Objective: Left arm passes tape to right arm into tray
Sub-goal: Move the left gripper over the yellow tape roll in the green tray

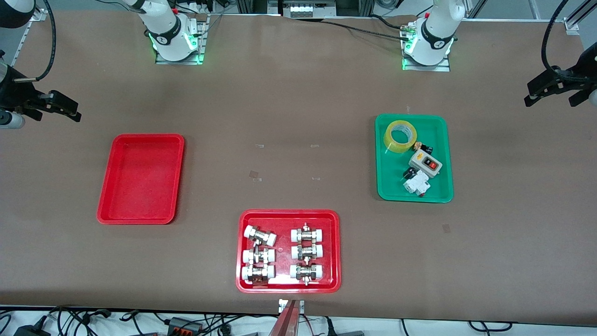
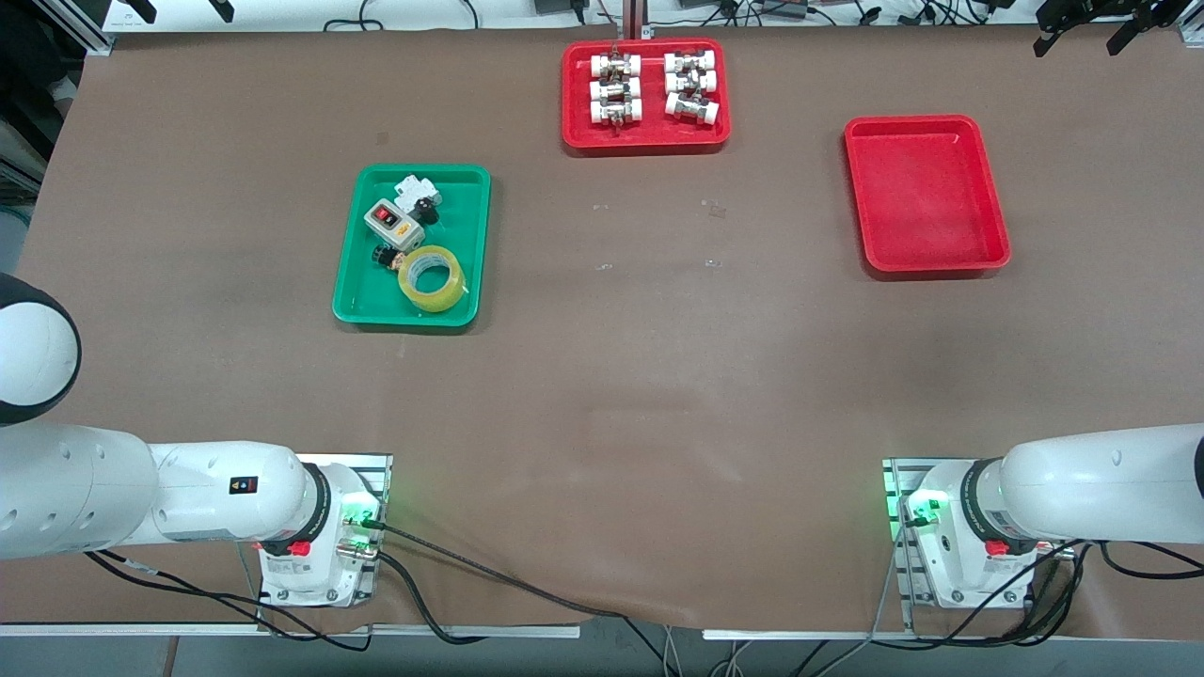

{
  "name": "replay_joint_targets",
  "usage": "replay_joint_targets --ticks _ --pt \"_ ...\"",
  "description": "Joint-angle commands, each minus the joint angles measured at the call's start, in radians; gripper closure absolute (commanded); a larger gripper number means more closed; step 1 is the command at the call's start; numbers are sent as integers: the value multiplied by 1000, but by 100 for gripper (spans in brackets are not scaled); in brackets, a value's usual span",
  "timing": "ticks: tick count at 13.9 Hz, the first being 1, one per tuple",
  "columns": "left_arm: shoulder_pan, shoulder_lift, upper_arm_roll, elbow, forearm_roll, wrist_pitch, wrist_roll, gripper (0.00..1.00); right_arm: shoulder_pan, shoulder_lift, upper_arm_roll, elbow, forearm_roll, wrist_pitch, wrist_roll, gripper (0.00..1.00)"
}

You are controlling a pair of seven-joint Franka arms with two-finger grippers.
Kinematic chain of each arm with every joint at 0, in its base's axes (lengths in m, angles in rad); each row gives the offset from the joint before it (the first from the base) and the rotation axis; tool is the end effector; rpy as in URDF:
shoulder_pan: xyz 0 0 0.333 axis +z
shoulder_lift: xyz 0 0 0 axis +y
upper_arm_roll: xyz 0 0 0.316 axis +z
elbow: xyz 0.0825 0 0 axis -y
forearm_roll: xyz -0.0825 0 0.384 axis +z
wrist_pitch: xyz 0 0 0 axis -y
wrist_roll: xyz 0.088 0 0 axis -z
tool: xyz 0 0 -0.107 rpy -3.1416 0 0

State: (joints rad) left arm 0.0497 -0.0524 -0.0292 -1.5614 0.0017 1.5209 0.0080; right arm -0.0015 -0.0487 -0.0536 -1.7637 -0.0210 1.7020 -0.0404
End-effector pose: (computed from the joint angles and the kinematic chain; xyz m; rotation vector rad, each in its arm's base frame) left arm 0.5332 0.0107 0.6530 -3.1381 -0.0198 -0.0186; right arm 0.5445 -0.0326 0.5709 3.1239 -0.0183 -0.0217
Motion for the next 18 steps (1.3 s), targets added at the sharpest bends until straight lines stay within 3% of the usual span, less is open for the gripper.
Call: replay_joint_targets --ticks 1,9,14,18 --pt "2 9 -2 26 0 -12 3 0 5 -13 0 3 6 -16 1 0" --pt "2 54 3 9 -66 -24 -61 0 6 -10 0 6 6 -7 2 0" --pt "-13 68 -26 -260 -86 108 -92 0 6 6 0 27 6 -7 2 0" --pt "-13 80 -86 -518 -89 342 -94 0 5 15 0 32 6 -5 2 0"
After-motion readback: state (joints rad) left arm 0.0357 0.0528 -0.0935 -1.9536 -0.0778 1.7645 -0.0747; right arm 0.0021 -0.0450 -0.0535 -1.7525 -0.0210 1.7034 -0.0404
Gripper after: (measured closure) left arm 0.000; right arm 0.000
